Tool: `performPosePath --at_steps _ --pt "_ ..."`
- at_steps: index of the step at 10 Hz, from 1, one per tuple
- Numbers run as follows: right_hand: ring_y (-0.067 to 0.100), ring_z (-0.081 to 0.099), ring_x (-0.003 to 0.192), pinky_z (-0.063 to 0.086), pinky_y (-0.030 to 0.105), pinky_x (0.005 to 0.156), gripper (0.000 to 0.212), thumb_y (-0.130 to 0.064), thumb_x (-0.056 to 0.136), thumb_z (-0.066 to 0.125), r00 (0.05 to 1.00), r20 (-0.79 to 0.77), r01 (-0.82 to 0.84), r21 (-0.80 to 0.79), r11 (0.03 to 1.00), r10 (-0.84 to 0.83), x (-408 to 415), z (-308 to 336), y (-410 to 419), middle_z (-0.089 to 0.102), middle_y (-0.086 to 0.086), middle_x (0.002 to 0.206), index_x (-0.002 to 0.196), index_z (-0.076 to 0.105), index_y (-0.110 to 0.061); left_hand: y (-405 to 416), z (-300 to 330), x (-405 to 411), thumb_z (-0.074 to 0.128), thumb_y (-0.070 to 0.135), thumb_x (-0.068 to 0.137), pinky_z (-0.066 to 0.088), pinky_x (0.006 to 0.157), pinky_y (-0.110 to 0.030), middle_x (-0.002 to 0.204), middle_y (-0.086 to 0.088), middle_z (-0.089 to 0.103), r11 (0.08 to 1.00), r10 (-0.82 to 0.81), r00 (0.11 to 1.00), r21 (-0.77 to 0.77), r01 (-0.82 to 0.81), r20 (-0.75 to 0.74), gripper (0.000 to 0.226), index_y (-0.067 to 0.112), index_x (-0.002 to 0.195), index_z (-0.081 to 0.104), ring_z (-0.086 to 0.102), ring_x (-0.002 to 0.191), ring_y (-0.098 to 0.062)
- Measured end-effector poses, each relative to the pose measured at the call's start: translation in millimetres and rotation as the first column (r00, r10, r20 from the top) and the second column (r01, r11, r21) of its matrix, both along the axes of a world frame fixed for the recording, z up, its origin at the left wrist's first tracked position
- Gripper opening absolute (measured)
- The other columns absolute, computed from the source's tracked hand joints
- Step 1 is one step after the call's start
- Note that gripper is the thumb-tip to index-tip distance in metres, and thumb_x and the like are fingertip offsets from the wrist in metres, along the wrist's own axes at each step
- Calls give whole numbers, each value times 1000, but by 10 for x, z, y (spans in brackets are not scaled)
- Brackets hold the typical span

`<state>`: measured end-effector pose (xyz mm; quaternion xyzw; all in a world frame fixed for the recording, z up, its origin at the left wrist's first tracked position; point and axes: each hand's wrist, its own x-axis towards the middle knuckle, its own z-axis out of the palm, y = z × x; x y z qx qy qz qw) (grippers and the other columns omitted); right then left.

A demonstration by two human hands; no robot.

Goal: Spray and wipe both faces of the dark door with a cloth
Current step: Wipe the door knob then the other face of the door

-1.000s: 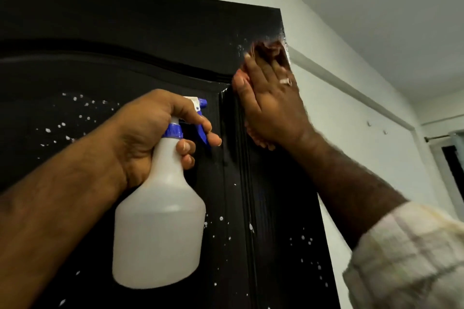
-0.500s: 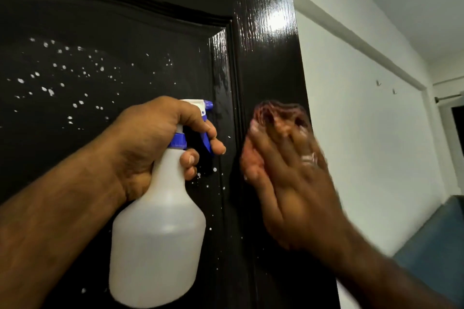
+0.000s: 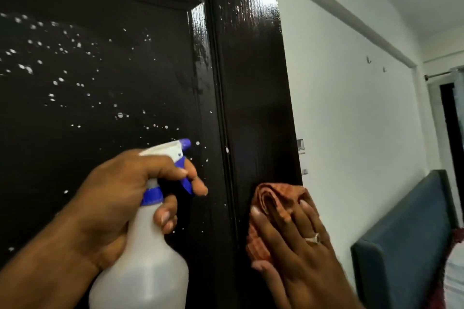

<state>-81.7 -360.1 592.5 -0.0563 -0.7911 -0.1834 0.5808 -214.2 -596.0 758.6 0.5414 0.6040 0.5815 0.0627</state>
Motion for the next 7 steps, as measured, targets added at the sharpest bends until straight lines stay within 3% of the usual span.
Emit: performPosePath --at_steps 1,2,3,4,5,6,7 --pt "29 17 166 20 59 131 68 -52 109 42 989 -137 -48 1 999 47 -82 706 -14 21 5 178 168 34 -20 8 -102 99 65 16 74 45 40 -29 99 -38 71 998 -23 969 67 6 247 20 3 87 74 46 36 -15" --pt "30 13 166 13 55 133 68 -51 111 38 949 -313 -70 -124 990 28 -257 1611 -147 22 8 178 170 30 -19 21 -40 187 57 10 80 42 38 -26 96 -29 75 991 54 936 96 -92 348 21 -1 95 67 38 35 -13" --pt "31 8 167 12 54 133 67 -50 113 34 972 -233 9 -69 998 -25 -486 1605 -352 18 11 179 170 26 -16 -35 -69 223 52 6 87 41 40 -25 94 -28 74 984 80 931 120 -130 356 16 0 92 66 37 35 -14" --pt "30 10 167 16 57 132 67 -47 112 42 998 -51 -30 69 997 33 -389 811 -392 18 10 179 170 27 -17 -124 -189 219 51 4 88 40 42 -25 92 -28 74 981 104 917 111 -158 384 15 0 91 65 37 35 -15" --pt "32 32 160 20 57 132 68 -52 108 49 998 65 -21 119 993 13 -271 151 -344 30 6 175 168 35 -23 -201 -327 197 51 2 88 40 44 -25 94 -32 74 976 136 913 106 -191 385 15 -2 91 66 37 36 -17" --pt "35 37 157 22 58 130 66 -50 108 48 1000 4 -24 127 992 23 -286 585 -337 30 5 175 167 37 -22 -222 -350 216 53 2 86 39 45 -26 88 -33 73 973 159 918 98 -208 364 15 -4 88 67 36 35 -18" --pt "31 26 162 11 52 133 63 -49 112 39 977 -211 -12 4 1000 13 -472 1618 -560 27 5 177 169 33 -22 -258 -291 254 59 13 68 39 45 -27 74 -30 64 970 170 912 100 -222 374 15 2 77 66 37 34 -20"
